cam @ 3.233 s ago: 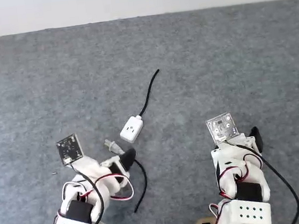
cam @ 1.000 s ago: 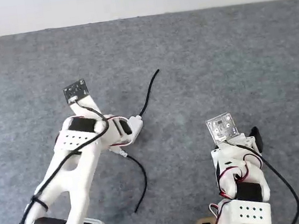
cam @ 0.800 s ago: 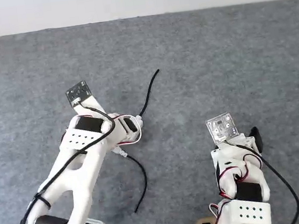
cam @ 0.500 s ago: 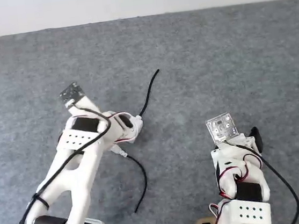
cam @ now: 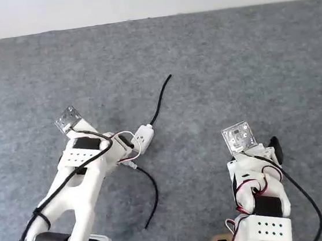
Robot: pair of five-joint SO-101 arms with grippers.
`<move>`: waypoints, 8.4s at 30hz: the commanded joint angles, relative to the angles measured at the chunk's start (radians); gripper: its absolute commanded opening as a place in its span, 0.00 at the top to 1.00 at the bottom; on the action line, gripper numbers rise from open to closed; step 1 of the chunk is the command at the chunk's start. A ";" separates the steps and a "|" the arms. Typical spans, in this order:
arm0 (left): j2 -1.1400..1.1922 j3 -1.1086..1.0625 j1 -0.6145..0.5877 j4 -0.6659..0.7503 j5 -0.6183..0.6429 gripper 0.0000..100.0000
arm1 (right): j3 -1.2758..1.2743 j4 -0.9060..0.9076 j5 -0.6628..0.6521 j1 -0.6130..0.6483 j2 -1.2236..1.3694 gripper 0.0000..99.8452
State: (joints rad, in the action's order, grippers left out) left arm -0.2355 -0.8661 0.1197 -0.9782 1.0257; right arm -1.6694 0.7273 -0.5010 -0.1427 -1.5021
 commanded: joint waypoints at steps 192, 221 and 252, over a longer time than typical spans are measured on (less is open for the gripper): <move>-0.511 0.723 0.858 -0.778 -1.600 0.99 | 1.436 1.012 0.215 0.788 0.237 0.69; -0.646 0.639 0.772 -0.773 -1.645 0.99 | 1.263 0.941 0.245 0.676 0.147 0.69; -0.233 0.437 0.295 -0.681 -2.575 0.99 | 0.793 0.688 -0.009 0.484 0.157 0.69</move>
State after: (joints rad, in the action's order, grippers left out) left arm -0.5056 -0.4473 0.4204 -1.6978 -1.4860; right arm -0.8362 1.4883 -0.4964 0.3483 -1.3518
